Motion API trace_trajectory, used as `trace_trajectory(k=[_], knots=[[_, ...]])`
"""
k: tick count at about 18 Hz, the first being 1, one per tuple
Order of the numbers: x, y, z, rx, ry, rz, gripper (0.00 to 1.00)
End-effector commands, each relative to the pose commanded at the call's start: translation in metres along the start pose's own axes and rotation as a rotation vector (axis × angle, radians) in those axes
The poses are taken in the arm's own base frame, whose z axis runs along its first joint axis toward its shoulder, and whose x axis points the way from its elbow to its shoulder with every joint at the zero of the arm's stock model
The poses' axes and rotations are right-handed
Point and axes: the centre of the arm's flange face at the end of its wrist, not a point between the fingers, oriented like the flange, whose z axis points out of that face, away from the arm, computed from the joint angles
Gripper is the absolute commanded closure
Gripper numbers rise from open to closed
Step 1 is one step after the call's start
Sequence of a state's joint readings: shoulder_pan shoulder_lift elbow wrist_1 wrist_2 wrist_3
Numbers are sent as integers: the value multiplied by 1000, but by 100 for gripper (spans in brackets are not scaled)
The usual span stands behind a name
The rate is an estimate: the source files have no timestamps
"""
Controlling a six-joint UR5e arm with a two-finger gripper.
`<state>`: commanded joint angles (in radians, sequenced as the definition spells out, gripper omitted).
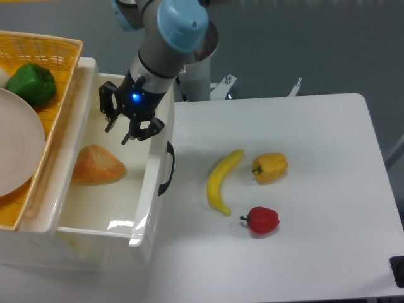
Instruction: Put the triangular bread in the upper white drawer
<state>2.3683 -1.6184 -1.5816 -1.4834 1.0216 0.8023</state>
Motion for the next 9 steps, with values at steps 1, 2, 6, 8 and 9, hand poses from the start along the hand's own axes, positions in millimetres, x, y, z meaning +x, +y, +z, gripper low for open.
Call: trace_trajectory(k=[1,2,6,8,9], knots=[[-4,1,-7,10,-9,-6,54],[-6,1,-14,21,-18,-10,54],[-38,13,-38,66,-75,-46,46],[-54,20,-50,91,-107,-61,39],[-58,21,-54,97,-115,-66,39]])
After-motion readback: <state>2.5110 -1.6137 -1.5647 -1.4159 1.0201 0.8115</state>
